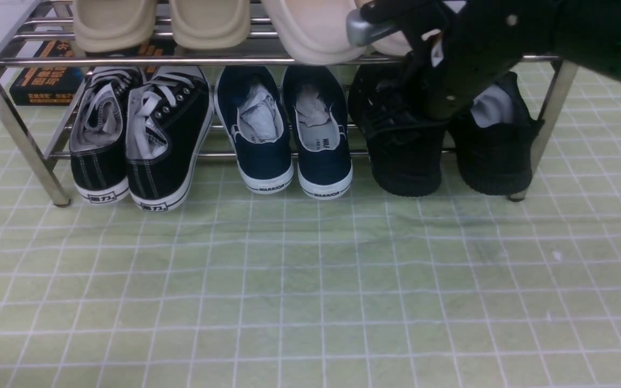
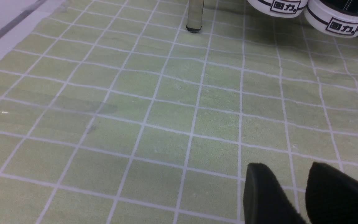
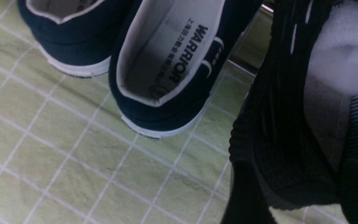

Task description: Take the shoes off the shelf with your hand from the green coffee tablecloth.

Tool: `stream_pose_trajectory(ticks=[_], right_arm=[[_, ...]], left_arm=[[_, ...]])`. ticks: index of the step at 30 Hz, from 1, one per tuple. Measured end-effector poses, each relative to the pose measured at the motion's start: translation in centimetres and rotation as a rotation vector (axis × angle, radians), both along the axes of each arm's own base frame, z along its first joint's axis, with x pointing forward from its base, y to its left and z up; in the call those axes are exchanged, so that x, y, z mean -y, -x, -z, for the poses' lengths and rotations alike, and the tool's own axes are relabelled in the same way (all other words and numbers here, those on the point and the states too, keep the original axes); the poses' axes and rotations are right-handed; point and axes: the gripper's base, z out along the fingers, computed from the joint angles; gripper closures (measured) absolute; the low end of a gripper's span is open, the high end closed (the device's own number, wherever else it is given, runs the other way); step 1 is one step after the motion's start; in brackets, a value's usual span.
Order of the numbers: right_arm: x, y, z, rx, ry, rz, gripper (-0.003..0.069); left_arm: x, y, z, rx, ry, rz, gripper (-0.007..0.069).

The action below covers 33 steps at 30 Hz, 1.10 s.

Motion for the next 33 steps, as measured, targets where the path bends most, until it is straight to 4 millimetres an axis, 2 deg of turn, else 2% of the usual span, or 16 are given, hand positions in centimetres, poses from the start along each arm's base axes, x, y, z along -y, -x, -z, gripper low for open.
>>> stream_pose_trajectory(ticks=[7, 16, 19, 21, 24, 26, 27, 28, 29, 33], right_arm=[[-0.5, -1.9, 2.0, 0.081, 0.056, -0.01, 0.0229], [-1.0, -3.1, 3.9, 0.111, 0.071, 0.001, 0.0232], [-1.1, -3.4, 4.7, 0.1, 0.075, 0.005, 0.0253], [-1.2, -3.6, 5.1, 0.093, 0.067, 0.02, 0.0298], [-0.9, -3.8, 5.0, 0.088, 0.06, 0.043, 0.0408], [-0.6, -3.8, 4.8, 0.074, 0.071, 0.056, 0.0522], [-0.6, -3.8, 4.8, 0.072, 0.072, 0.057, 0.0534], [-0.5, -3.7, 4.5, 0.056, 0.082, 0.067, 0.0622], [-0.4, -3.6, 4.3, 0.042, 0.091, 0.073, 0.0648], [-0.1, -3.0, 3.4, -0.014, 0.107, 0.099, 0.0655]], left_arm=[[0.0, 0.0, 0.0, 0.0, 0.0, 0.0, 0.0383], [0.0, 0.0, 0.0, 0.0, 0.0, 0.0, 0.0383], [0.0, 0.0, 0.0, 0.0, 0.0, 0.0, 0.0383], [0.0, 0.0, 0.0, 0.0, 0.0, 0.0, 0.0383], [0.0, 0.0, 0.0, 0.0, 0.0, 0.0, 0.0383], [0.0, 0.0, 0.0, 0.0, 0.0, 0.0, 0.0383], [0.0, 0.0, 0.0, 0.0, 0.0, 0.0, 0.0383], [0.0, 0.0, 0.0, 0.0, 0.0, 0.0, 0.0383], [0.0, 0.0, 0.0, 0.0, 0.0, 0.0, 0.0383], [0.0, 0.0, 0.0, 0.0, 0.0, 0.0, 0.0383]])
